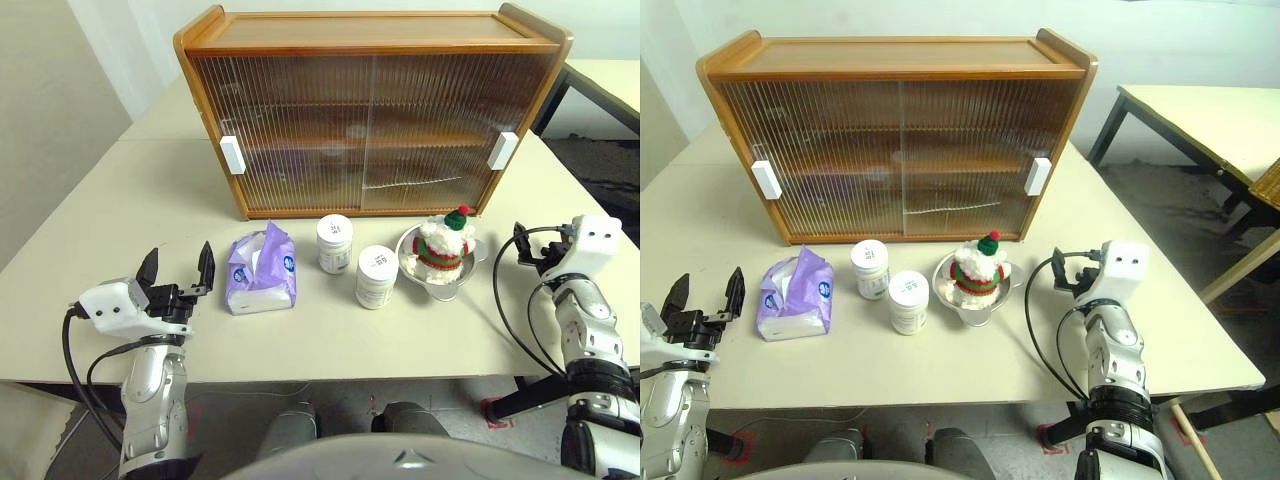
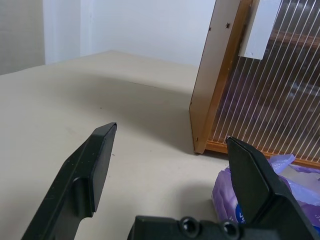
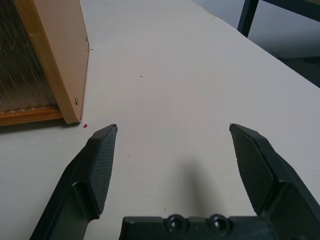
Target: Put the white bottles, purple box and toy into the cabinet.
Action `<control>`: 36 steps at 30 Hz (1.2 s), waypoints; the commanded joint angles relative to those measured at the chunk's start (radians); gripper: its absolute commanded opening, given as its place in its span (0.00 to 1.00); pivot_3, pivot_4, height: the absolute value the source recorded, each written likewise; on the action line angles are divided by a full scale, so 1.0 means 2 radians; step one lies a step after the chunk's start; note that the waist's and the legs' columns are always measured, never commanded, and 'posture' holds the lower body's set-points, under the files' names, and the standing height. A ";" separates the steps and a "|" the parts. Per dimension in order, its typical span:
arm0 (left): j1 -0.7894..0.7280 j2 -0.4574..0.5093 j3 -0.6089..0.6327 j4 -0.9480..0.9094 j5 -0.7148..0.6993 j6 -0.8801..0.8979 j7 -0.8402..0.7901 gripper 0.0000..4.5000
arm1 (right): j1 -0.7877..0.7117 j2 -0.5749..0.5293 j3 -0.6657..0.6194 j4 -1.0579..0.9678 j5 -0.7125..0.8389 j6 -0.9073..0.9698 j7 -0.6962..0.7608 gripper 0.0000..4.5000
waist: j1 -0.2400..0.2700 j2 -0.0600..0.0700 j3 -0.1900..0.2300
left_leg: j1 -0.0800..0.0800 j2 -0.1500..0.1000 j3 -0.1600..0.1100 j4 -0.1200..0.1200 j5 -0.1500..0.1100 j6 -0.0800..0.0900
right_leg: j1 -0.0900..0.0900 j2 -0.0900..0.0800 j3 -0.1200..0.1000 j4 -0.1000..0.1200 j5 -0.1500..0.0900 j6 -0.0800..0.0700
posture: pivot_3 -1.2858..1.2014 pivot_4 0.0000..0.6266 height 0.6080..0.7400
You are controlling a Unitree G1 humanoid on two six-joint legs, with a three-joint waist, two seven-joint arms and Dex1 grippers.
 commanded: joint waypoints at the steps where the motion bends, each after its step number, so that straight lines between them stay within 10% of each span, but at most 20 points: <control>1: -0.014 -0.001 0.000 0.019 0.005 -0.008 0.003 1.00 | -0.027 -0.007 0.003 0.017 0.000 -0.007 0.003 0.99 | 0.000 0.000 0.000 | 0.000 0.000 0.000 0.000 0.000 0.000 | 0.000 0.000 0.000 0.000 0.000 0.000 | 0.50 0.00 1.00; 36: -0.196 0.102 0.030 0.009 -0.089 0.181 -0.014 1.00 | -0.080 -0.053 0.106 -0.426 0.352 0.358 0.285 0.99 | -0.003 -0.002 0.000 | 0.001 0.000 0.005 0.008 -0.001 -0.003 | 0.001 0.015 0.000 0.000 0.003 -0.006 | 0.49 0.02 1.00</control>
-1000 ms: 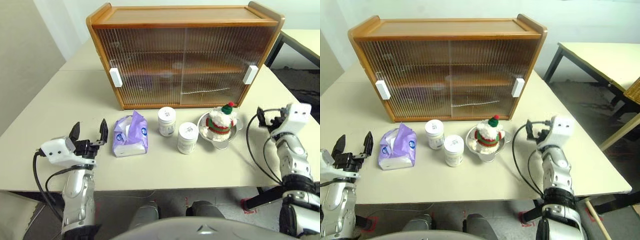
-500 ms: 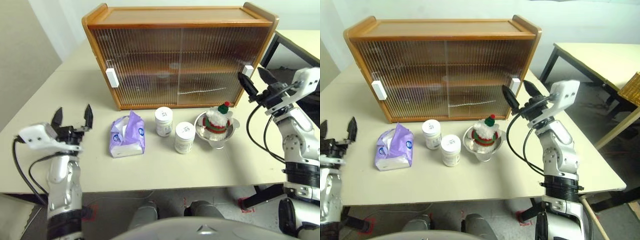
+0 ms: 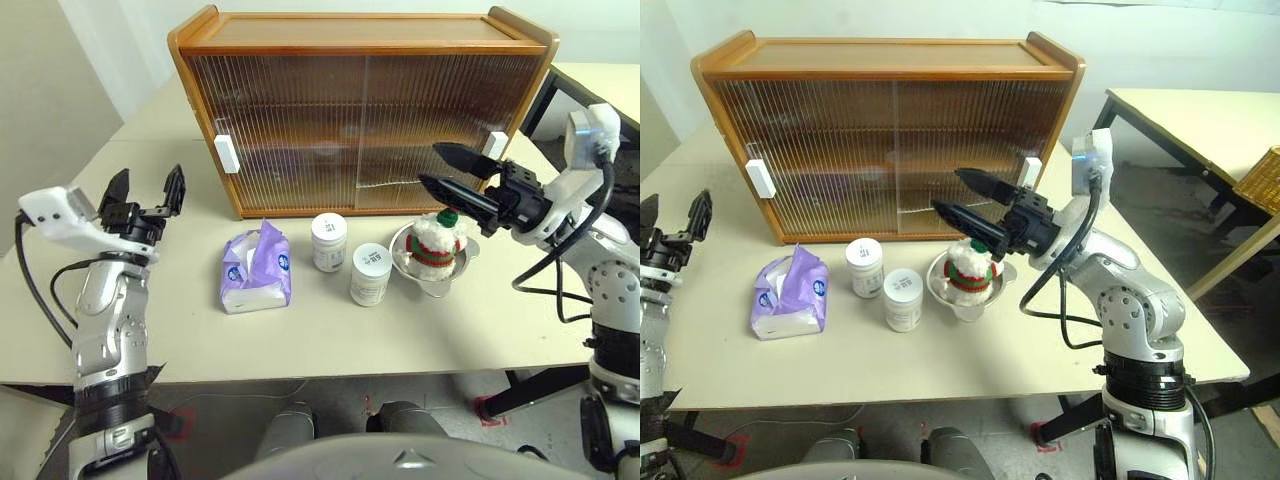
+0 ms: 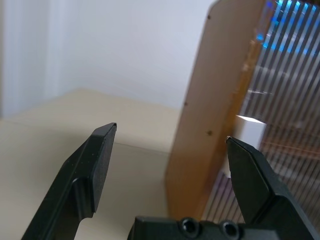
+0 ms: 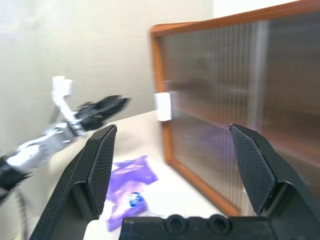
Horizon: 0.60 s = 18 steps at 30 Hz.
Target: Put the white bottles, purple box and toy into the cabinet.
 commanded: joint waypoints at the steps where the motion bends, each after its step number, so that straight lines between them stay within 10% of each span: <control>1: -0.016 -0.010 -0.012 0.010 0.009 0.015 0.010 0.91 | -0.010 0.009 0.010 -0.009 0.003 0.001 -0.003 1.00 | 0.000 0.000 0.000 | 0.000 0.000 0.000 0.000 0.000 0.000 | 0.000 0.000 0.000 0.000 0.000 0.000 | 0.49 0.02 1.00; 13: -0.036 -0.017 -0.026 0.012 0.014 0.036 0.012 0.01 | -0.015 0.014 0.012 -0.010 0.004 0.004 -0.005 1.00 | 0.000 -0.002 0.001 | 0.000 0.000 0.000 0.000 0.000 0.000 | 0.000 0.000 0.000 0.000 0.000 0.000 | 0.49 0.03 1.00; 18: -0.045 -0.016 -0.030 0.020 0.013 0.045 0.007 0.00 | -0.015 0.015 0.013 -0.013 0.006 0.006 -0.005 1.00 | 0.000 -0.003 0.001 | 0.000 0.000 0.000 0.000 0.000 0.000 | 0.000 0.000 0.000 0.000 0.000 0.000 | 0.49 0.03 1.00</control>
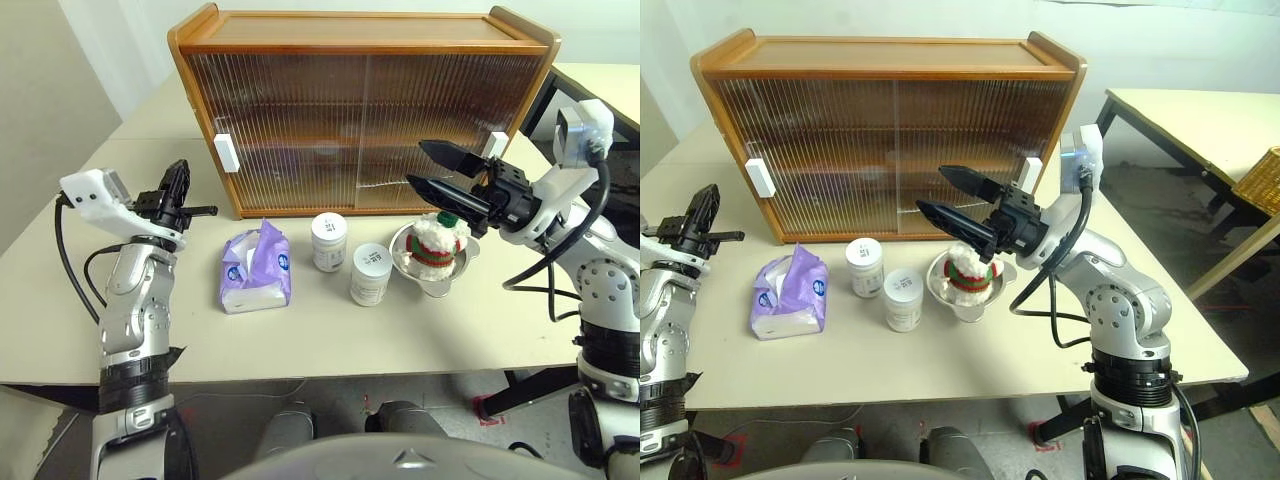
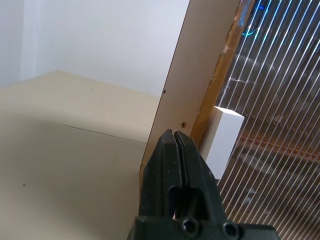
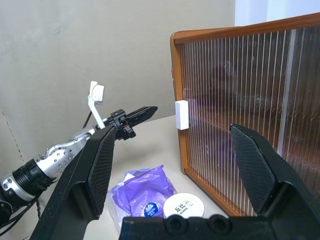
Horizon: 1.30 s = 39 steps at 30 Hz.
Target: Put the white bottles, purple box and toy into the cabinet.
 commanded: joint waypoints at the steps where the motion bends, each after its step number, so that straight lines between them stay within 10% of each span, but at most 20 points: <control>1: -0.021 0.000 -0.012 0.026 0.003 0.019 -0.009 0.00 | -0.007 0.002 0.008 -0.011 0.006 0.007 -0.002 1.00 | 0.001 0.000 0.000 | 0.000 0.000 0.000 0.000 0.000 0.000 | 0.000 0.000 0.000 0.000 0.000 0.000 | 0.48 0.03 1.00; 39: -0.164 -0.040 -0.127 0.194 0.040 0.022 -0.159 0.00 | 0.006 0.009 0.009 -0.032 0.009 0.005 -0.021 1.00 | -0.002 -0.001 0.000 | -0.001 0.000 0.001 0.003 0.000 0.001 | 0.001 0.000 0.001 -0.001 0.002 0.003 | 0.46 0.00 1.00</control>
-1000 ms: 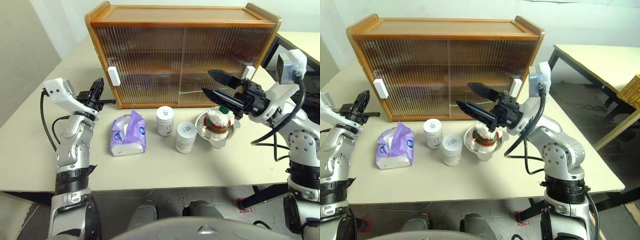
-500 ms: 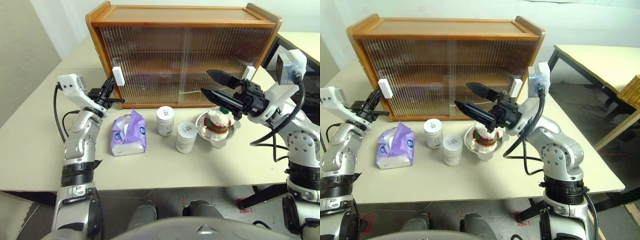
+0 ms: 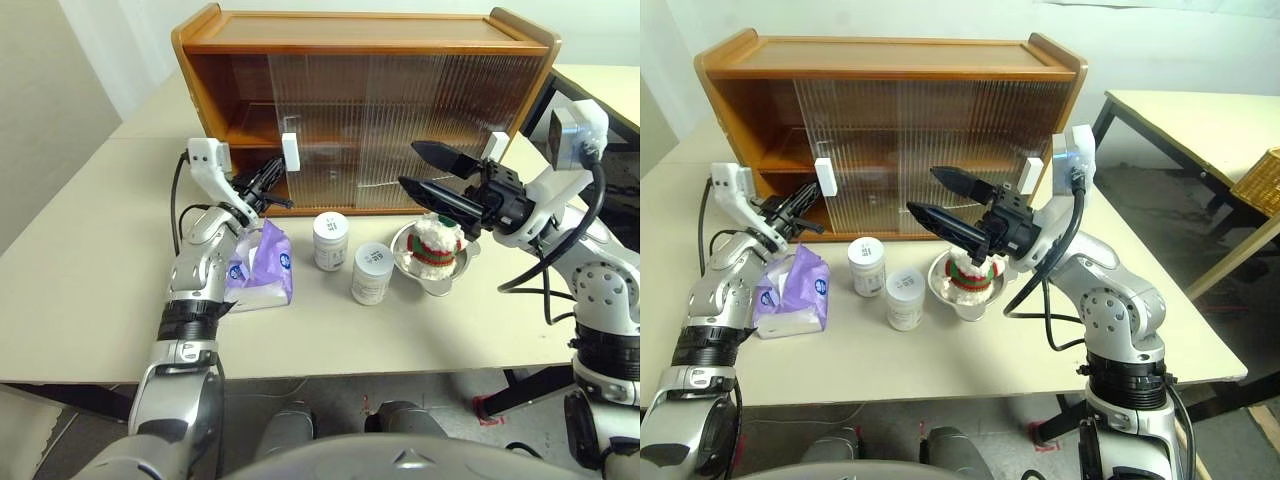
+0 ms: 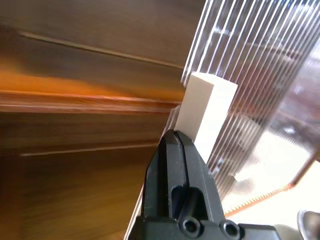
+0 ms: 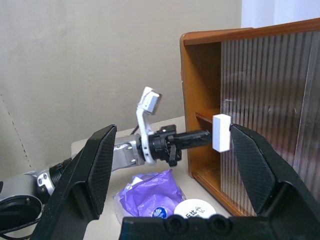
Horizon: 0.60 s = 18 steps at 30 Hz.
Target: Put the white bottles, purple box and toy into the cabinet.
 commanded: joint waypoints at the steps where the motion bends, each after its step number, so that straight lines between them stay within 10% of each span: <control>1: -0.019 -0.005 -0.010 0.026 0.007 -0.003 -0.022 0.00 | 0.004 0.000 0.000 -0.011 0.003 0.000 -0.005 1.00 | -0.002 0.000 0.000 | 0.000 0.000 0.000 0.000 0.000 0.000 | 0.000 0.000 0.000 0.000 0.000 0.000 | 0.46 0.00 1.00; 18: -0.119 -0.063 -0.044 0.123 0.031 -0.020 -0.082 0.00 | 0.014 0.000 -0.002 -0.022 0.005 -0.001 -0.017 1.00 | -0.011 0.000 0.000 | -0.001 0.000 0.001 0.005 -0.002 0.004 | 0.002 0.000 0.003 -0.002 0.001 0.004 | 0.45 0.00 1.00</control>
